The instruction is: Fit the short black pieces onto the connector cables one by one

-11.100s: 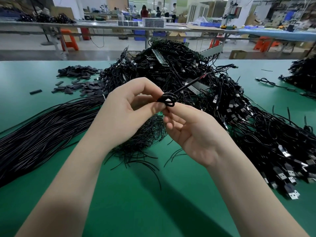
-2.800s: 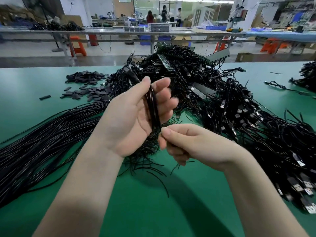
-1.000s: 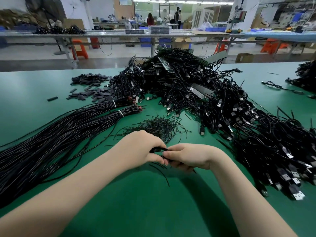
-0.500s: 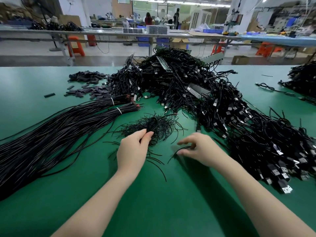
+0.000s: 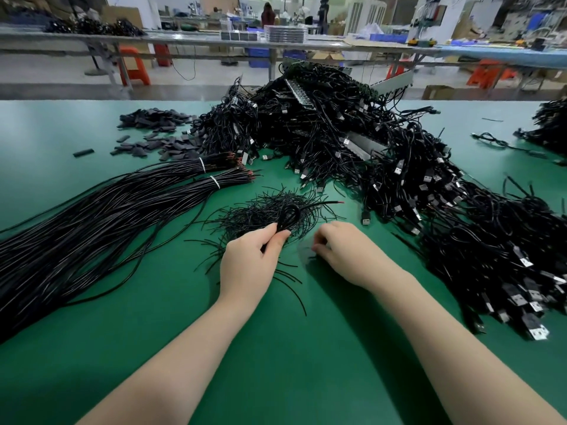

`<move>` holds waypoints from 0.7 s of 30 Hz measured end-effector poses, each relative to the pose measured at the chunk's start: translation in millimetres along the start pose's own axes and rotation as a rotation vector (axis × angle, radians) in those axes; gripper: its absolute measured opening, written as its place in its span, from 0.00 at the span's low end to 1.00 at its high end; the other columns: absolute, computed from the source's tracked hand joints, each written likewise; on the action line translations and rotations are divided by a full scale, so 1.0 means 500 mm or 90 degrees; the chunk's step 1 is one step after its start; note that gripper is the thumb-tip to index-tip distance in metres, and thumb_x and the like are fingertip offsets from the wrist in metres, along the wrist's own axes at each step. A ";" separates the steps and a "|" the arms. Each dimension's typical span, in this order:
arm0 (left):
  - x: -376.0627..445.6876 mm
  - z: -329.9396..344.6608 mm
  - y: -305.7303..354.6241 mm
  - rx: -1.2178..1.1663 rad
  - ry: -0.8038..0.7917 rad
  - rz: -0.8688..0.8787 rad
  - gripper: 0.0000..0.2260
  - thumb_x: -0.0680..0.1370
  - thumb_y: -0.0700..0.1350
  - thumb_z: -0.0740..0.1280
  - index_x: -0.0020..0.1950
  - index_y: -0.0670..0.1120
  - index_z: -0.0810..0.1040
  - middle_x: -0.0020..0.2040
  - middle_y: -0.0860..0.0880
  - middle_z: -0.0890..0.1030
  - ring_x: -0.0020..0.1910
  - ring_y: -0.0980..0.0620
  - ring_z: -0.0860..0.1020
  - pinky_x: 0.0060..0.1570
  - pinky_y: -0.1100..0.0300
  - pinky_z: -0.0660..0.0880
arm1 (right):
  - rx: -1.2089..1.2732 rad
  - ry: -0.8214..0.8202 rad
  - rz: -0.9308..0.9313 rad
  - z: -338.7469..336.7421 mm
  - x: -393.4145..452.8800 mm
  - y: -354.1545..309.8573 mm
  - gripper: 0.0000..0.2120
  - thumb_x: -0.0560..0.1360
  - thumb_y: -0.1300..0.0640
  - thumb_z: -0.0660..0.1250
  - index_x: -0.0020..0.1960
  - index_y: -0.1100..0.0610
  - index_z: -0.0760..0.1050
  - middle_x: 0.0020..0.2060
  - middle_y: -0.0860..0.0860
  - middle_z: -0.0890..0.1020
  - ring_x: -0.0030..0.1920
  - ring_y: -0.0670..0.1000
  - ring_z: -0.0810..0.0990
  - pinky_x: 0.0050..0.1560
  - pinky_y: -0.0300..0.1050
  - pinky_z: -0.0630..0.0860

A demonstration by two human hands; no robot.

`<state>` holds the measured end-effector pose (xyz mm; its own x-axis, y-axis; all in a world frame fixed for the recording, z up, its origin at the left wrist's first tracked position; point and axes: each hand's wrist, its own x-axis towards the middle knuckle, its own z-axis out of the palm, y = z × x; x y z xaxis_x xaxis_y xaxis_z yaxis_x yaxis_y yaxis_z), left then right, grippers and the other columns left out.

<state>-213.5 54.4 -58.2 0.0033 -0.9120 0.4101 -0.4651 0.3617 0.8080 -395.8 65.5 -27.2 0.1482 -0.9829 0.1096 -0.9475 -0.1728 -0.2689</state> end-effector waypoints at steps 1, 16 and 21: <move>0.001 0.000 -0.001 -0.009 -0.002 -0.011 0.15 0.78 0.53 0.69 0.59 0.46 0.83 0.37 0.45 0.84 0.24 0.55 0.69 0.31 0.51 0.75 | 0.032 0.029 0.006 -0.002 0.002 0.000 0.06 0.80 0.53 0.63 0.50 0.54 0.75 0.46 0.49 0.76 0.51 0.53 0.75 0.48 0.44 0.70; 0.006 0.004 -0.009 -0.018 -0.023 -0.009 0.16 0.78 0.53 0.69 0.60 0.45 0.82 0.36 0.43 0.84 0.23 0.58 0.65 0.29 0.52 0.73 | -0.031 0.116 0.003 0.022 -0.003 0.004 0.10 0.80 0.50 0.62 0.55 0.51 0.79 0.49 0.49 0.80 0.51 0.53 0.77 0.46 0.46 0.73; 0.007 0.004 -0.010 -0.018 -0.021 -0.005 0.15 0.78 0.53 0.69 0.58 0.44 0.83 0.32 0.46 0.82 0.22 0.58 0.66 0.27 0.53 0.70 | -0.084 0.132 -0.023 0.036 -0.005 0.006 0.11 0.81 0.54 0.59 0.57 0.53 0.79 0.47 0.51 0.81 0.49 0.56 0.77 0.46 0.49 0.74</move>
<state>-213.1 49.2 -61.8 -0.0229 -0.9204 0.3902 -0.4405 0.3597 0.8226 -393.9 66.3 -45.4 0.1349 -0.9397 0.3143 -0.9733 -0.1851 -0.1357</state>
